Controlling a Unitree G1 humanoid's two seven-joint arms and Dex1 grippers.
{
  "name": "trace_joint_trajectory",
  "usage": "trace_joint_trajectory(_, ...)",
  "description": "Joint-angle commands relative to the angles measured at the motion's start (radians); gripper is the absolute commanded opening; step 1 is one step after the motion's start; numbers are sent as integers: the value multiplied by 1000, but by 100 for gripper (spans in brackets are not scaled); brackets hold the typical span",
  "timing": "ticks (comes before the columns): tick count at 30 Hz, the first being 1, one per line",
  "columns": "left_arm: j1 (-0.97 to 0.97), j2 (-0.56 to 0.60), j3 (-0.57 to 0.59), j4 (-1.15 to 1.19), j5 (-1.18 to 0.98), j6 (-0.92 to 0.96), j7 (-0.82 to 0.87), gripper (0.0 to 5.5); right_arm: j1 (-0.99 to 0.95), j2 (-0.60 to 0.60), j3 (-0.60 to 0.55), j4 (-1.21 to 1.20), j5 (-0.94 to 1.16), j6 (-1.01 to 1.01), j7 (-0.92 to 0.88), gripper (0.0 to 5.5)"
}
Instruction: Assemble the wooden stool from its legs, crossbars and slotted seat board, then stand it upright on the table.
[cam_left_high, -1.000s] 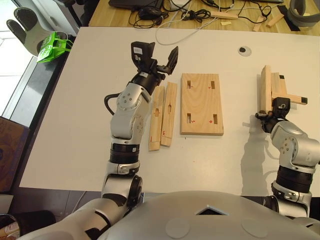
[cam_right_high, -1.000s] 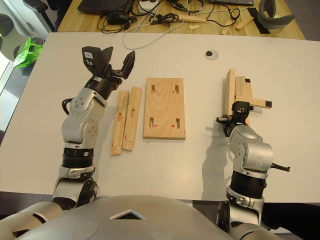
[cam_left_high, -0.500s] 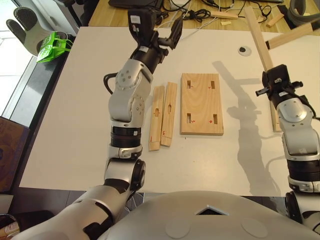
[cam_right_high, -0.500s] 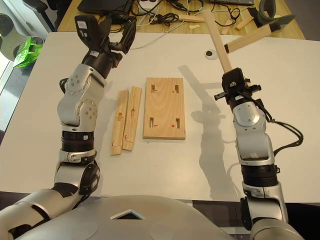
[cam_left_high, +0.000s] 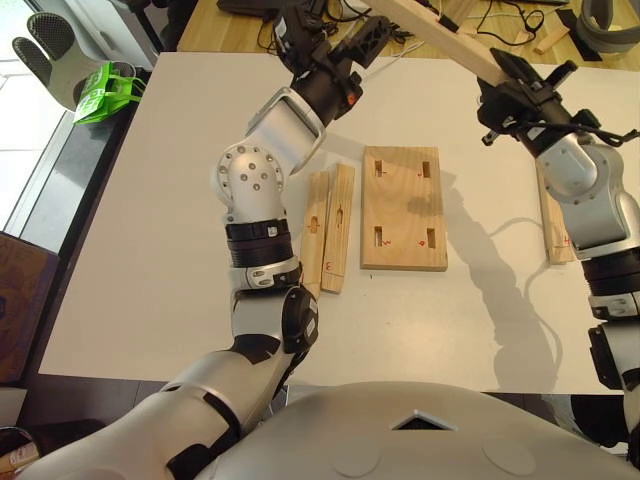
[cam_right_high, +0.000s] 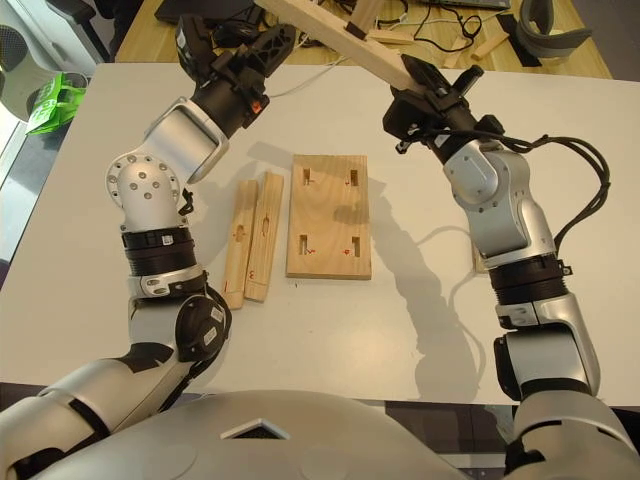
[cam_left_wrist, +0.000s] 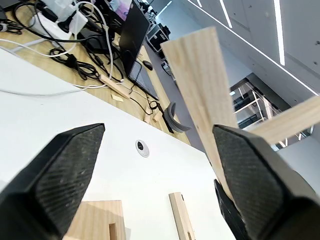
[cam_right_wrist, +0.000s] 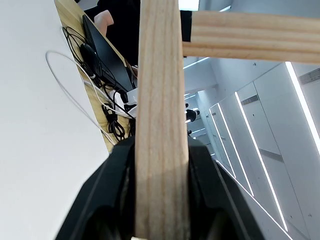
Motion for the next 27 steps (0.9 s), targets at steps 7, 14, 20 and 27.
trace_joint_trajectory(7,-75,-94,-7,1,-97,-46,93,400,-43,41,33,31,-37,-56,33,102)
trace_joint_trajectory(14,-61,-86,-46,-32,-135,-49,93,400,-91,79,-7,109,-24,19,3,102)
trace_joint_trajectory(20,-51,-72,-71,-30,-145,-69,102,400,-104,84,-3,131,-40,6,-5,102)
trace_joint_trajectory(27,-62,-82,-56,-1,-155,-129,139,400,-87,85,21,101,-82,-56,-7,102)
